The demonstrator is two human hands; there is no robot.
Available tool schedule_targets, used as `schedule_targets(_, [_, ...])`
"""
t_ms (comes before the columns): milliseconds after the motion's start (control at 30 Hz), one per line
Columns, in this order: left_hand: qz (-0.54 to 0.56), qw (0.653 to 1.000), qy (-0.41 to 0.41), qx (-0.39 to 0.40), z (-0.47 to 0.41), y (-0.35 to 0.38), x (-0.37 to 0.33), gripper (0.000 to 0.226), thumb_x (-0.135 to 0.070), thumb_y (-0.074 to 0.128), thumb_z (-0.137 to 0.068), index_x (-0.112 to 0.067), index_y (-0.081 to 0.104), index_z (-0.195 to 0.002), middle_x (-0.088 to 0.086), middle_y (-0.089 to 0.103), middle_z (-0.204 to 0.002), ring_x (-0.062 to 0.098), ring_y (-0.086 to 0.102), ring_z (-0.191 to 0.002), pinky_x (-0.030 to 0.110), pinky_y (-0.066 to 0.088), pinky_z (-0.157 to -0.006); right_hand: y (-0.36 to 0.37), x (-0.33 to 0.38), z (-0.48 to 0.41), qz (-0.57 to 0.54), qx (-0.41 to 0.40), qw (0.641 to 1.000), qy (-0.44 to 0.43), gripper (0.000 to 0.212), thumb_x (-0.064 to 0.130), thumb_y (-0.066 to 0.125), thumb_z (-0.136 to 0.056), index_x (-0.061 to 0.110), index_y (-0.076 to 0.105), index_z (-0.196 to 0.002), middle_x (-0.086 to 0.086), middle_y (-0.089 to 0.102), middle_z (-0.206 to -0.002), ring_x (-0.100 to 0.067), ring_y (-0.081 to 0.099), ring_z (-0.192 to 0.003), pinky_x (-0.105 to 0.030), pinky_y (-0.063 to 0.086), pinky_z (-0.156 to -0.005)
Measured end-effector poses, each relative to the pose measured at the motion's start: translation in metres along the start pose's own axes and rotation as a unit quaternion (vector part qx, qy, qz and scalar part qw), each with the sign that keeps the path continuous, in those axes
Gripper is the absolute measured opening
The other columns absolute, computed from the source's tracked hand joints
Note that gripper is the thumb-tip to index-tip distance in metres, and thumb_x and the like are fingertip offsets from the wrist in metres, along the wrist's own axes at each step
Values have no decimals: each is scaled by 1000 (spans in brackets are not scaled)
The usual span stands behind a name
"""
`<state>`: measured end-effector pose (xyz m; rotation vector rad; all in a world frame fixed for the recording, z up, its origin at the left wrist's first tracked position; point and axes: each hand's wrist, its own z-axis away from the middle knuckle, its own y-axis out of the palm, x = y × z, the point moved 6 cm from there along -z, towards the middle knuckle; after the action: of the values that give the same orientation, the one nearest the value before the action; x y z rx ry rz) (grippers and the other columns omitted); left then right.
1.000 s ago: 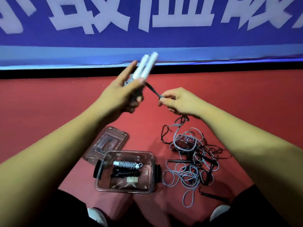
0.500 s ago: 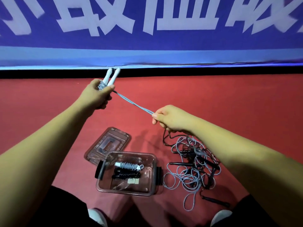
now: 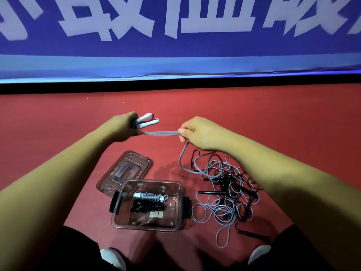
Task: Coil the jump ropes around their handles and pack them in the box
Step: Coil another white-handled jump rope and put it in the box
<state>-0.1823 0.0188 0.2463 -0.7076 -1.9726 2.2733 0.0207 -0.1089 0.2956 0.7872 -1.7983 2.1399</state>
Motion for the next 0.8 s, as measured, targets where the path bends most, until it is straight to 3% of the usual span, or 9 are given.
schedule_targets(100, [1,999,33,23,1,5,-5,34,-21,74,-87,-14,58,-116,7,61,-91,28,53,-78,33,37,-66,-9,5,4,41,-11,999,-30,26,30,55,-97,11,65,-83,-1,54,-68,-14,44,-61,-19,33,-54])
schedule_targets(167, [-48,997,47,42,4,14,-14,33,-24,74,-85,-18,60,-115,5,63,-92,27,55,-80,33,40,-68,-12,12,5,62,-20,997,-48,27,31,57,-96,8,64,-81,0,52,-65,-17,46,-62,-29,37,-59])
schedule_targets(333, [-59,970,127,198,38,58,-65,26,-41,74,-85,-23,60,-97,-3,60,-79,21,55,-77,28,34,-60,-39,2,1,52,-121,991,-38,21,29,60,-93,12,72,-89,-1,62,-78,-21,55,-79,-30,41,-67])
schedule_targets(400, [-30,960,156,231,58,69,-91,35,-56,73,-80,-25,58,-86,-4,63,-74,19,57,-72,23,38,-58,-51,-15,1,39,-144,989,-19,19,29,62,-92,13,73,-88,0,62,-78,-18,55,-79,-26,36,-66])
schedule_targets(533, [-36,951,218,217,86,67,-131,38,-62,64,-84,-26,53,-76,-3,55,-60,11,49,-55,13,32,-50,-55,-43,-1,28,-147,989,17,16,26,66,-90,13,74,-87,-4,68,-81,-17,59,-78,-27,40,-68])
schedule_targets(633, [-41,945,260,194,95,49,-143,35,-60,60,-88,-34,45,-71,-4,44,-51,5,42,-47,16,29,-47,-53,-57,-4,14,-151,988,40,16,26,67,-89,13,74,-84,-1,68,-76,-16,59,-73,-27,43,-67])
schedule_targets(700, [-10,944,269,193,97,42,-143,28,-58,59,-89,-37,47,-76,-3,45,-51,7,41,-46,21,28,-47,-51,-64,-6,-4,-144,988,52,14,25,68,-89,14,72,-82,6,60,-66,-7,52,-61,-23,39,-59])
schedule_targets(800, [124,930,296,179,105,30,-152,17,-50,64,-90,-41,51,-96,4,58,-59,9,42,-46,26,32,-48,-46,-75,-3,-56,-102,991,64,11,23,70,-88,14,69,-83,9,52,-60,-3,41,-52,-21,34,-54])
